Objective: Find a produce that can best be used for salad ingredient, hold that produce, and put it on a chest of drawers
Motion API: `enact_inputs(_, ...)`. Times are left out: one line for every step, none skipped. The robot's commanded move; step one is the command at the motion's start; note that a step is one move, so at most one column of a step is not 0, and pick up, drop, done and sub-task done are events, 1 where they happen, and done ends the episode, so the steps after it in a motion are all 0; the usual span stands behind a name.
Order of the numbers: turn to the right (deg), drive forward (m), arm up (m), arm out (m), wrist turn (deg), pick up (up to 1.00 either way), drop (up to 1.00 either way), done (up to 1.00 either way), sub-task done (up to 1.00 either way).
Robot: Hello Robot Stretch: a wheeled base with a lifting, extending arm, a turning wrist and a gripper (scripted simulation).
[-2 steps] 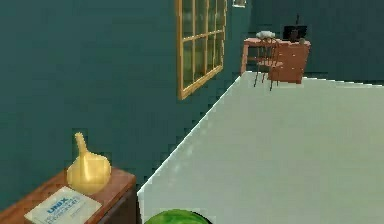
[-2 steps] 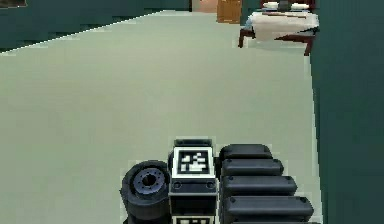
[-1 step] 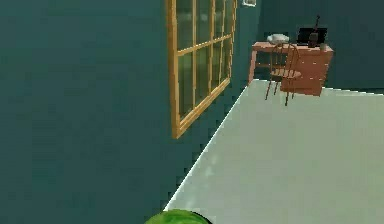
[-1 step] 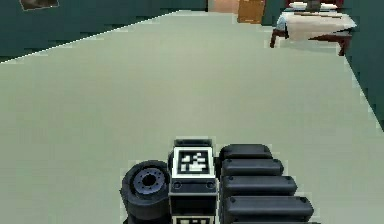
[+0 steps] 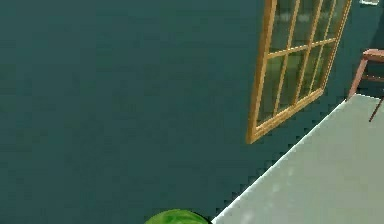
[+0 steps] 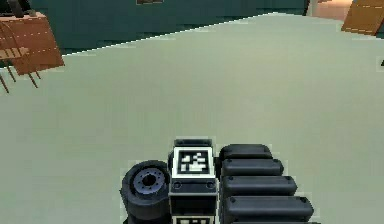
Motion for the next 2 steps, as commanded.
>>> enact_inputs(0.0,0.3,0.0,0.0,0.0,0.0,0.0,0.0,0.0)
enact_inputs(-24.0,0.0,0.0,0.0,0.0,0.0,0.0,0.0,0.0)
